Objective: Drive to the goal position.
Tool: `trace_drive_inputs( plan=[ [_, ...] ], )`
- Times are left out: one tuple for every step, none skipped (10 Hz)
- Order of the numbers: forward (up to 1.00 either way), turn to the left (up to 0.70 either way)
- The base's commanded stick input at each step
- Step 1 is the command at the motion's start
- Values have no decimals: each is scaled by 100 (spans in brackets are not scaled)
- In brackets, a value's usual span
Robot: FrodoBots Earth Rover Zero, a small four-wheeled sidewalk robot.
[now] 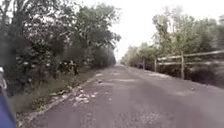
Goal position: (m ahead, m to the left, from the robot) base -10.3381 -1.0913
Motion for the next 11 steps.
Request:
trace_drive_inputs(
  plan=[
    [70, -32],
    [70, -31],
    [70, -28],
    [70, -27],
    [70, -26],
    [70, -27],
    [70, -27],
    [70, -27],
    [70, -27],
    [70, -27],
    [70, -27]
  ],
)
